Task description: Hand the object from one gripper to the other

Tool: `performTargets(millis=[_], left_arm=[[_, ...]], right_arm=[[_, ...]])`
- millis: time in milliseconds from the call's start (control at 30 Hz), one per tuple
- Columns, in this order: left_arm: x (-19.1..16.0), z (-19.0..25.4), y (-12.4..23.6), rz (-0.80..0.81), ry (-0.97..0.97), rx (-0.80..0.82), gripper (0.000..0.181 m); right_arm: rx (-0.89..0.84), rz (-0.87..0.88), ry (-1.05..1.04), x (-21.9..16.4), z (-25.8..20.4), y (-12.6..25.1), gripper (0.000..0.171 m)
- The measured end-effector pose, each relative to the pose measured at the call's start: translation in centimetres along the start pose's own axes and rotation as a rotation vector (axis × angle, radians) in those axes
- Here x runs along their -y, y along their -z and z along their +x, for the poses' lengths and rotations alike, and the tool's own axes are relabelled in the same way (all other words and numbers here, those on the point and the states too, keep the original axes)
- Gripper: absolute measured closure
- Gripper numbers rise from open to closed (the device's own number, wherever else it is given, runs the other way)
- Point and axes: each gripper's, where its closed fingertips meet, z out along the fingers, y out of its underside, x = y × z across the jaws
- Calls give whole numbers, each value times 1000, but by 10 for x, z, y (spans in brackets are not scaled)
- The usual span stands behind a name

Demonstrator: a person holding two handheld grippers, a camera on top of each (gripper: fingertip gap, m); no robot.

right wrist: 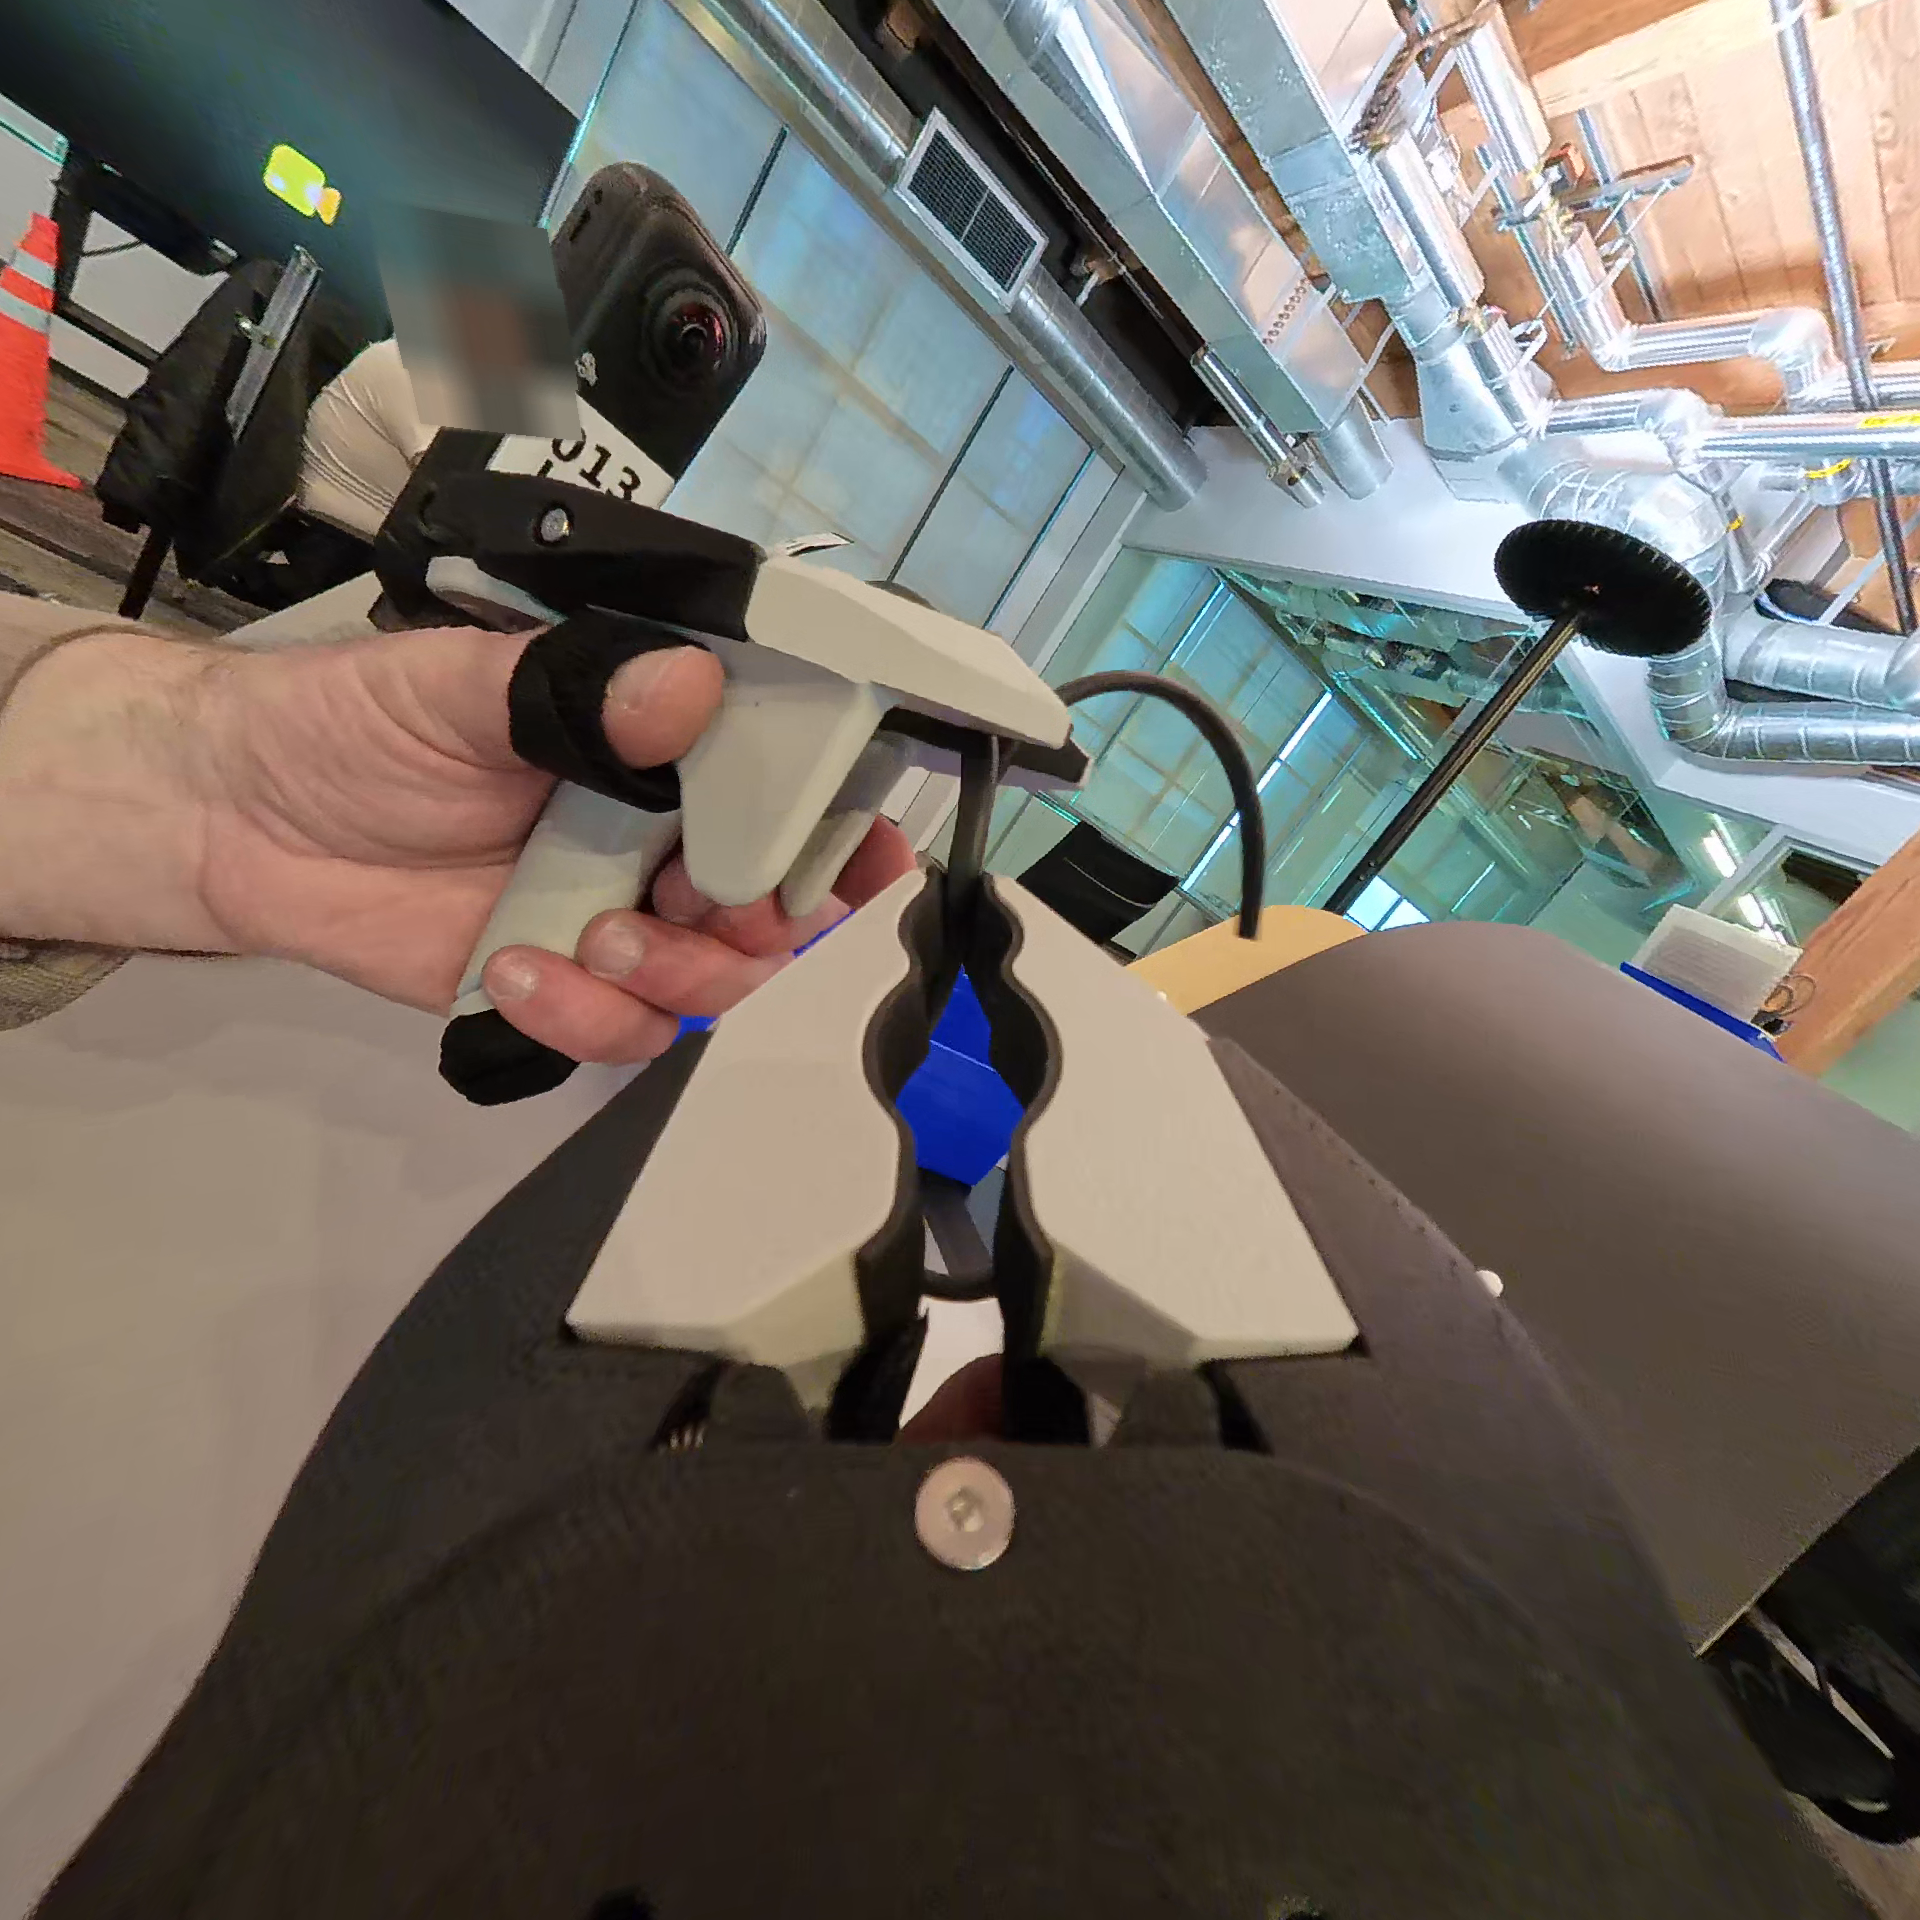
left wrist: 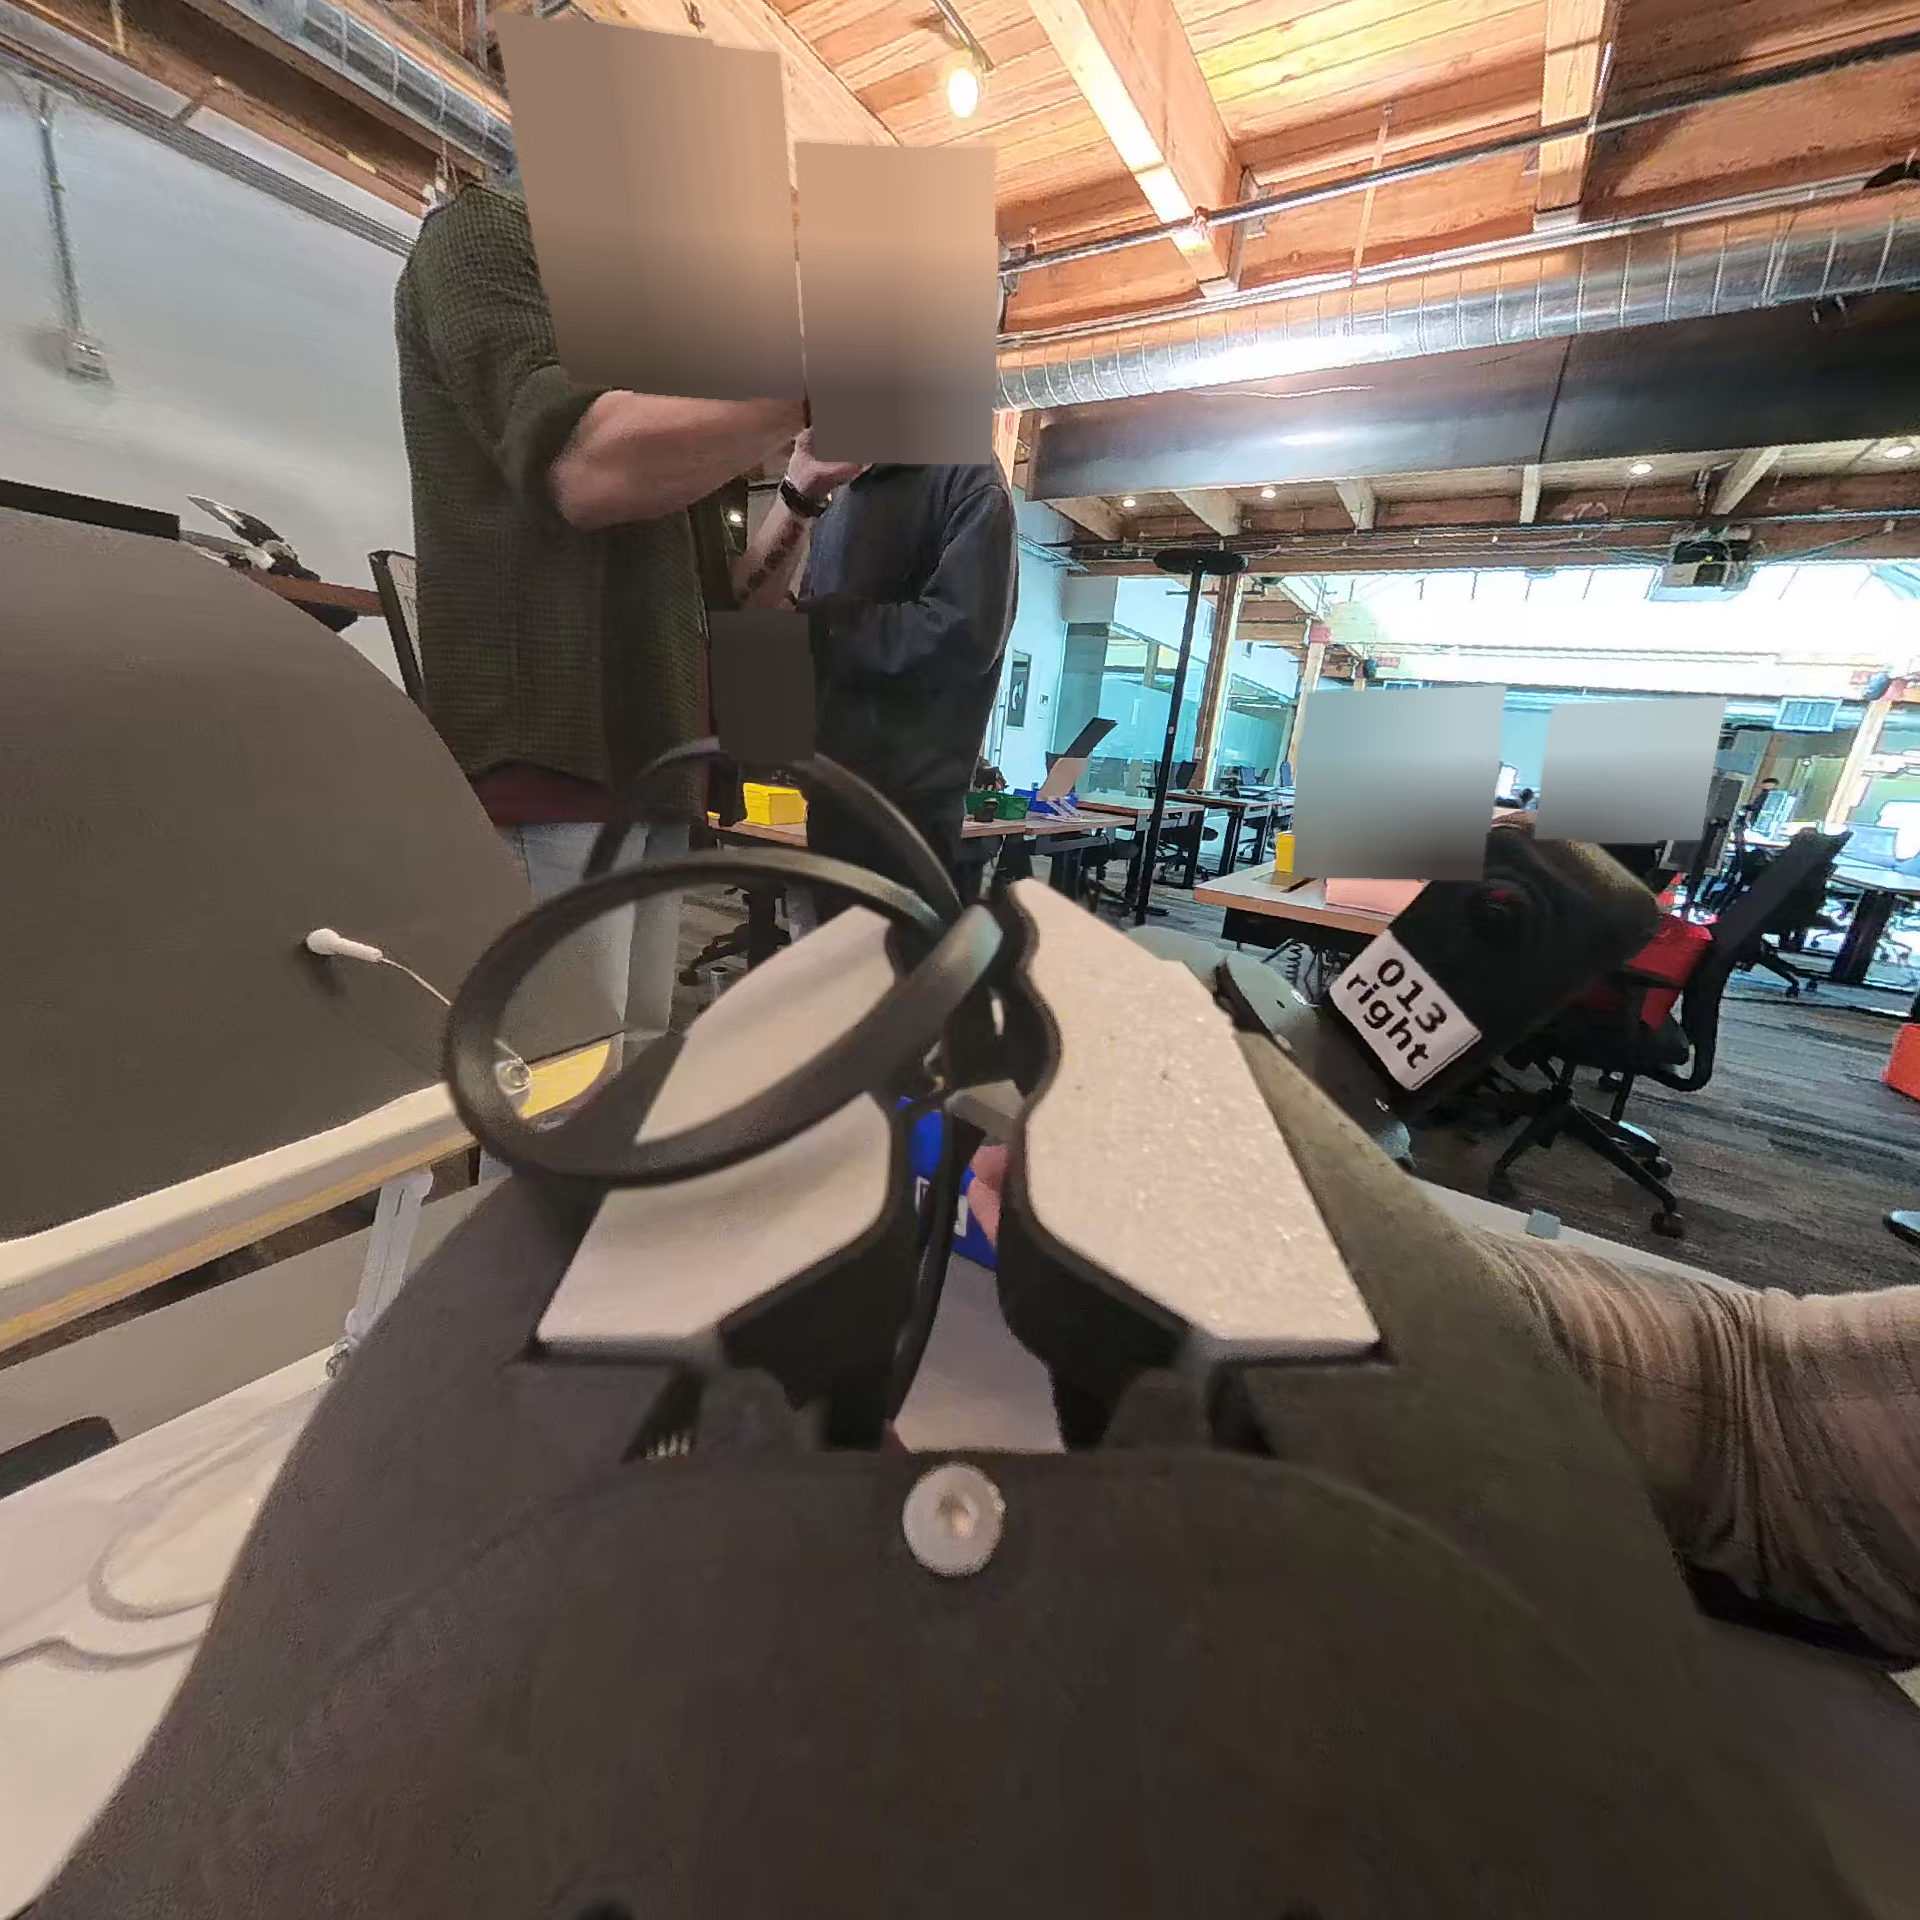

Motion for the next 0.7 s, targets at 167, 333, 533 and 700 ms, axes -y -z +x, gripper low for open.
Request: performTargets(millis=[167,333,533,700], left_arm=[[-1,2,-1,-21,-16,-12,173],[1,-8,3,-37,-87,53,174],[-9,-21,6,-221,-557,218,174],[-26,-9,1,-357,-869,215,174]], right_arm=[[22,2,-19,-1,-2,-1,169],[44,-32,-18,-3,2,1,154],[73,-55,-43,11,16,13,143],[124,-23,-68,27,10,16,125]])
